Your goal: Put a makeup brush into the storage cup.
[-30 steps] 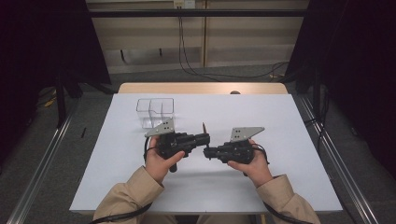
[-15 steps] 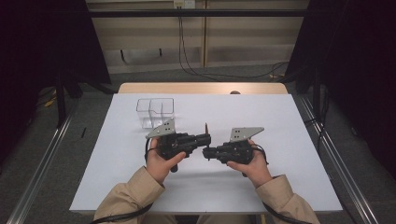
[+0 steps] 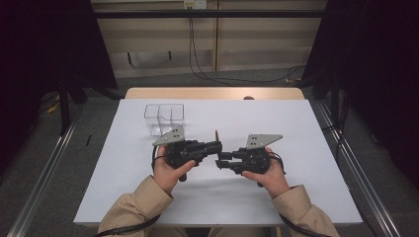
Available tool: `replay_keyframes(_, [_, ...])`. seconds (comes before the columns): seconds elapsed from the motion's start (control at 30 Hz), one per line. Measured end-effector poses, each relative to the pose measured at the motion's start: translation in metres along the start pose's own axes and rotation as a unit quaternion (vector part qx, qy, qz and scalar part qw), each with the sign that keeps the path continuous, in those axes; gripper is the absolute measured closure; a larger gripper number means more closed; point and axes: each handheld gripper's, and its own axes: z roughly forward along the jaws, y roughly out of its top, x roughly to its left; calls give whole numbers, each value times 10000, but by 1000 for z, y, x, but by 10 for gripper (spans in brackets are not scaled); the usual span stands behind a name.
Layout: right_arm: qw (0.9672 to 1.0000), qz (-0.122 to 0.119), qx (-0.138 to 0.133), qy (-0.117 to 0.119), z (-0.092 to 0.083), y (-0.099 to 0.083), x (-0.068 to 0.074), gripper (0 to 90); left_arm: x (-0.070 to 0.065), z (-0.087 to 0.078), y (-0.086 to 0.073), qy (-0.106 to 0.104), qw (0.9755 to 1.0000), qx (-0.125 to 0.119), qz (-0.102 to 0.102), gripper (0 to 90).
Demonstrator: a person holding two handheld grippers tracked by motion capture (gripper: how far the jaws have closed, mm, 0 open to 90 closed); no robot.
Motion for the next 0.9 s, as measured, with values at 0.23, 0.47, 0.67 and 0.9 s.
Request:
replay_keyframes(0.23, [10000, 6, -63, -30, -5, 3, -1, 444, 1, -5, 2, 66, 10000, -10, 19, 833])
replay_keyframes(0.47, [9999, -66, -87, -116, -14, 5, -2, 283, 2, -9, 3, 95, 9999, 26, 52, 833])
replay_keyframes(0.67, [9994, -88, -191, -285, -28, 4, -6, 201, 3, -12, 4, 150, 9999, 33, 65, 832])
replay_keyframes(0.9, [9983, -25, -332, -478, -46, 3, -10, 146, 4, -14, 5, 200, 9997, 31, 98, 833])
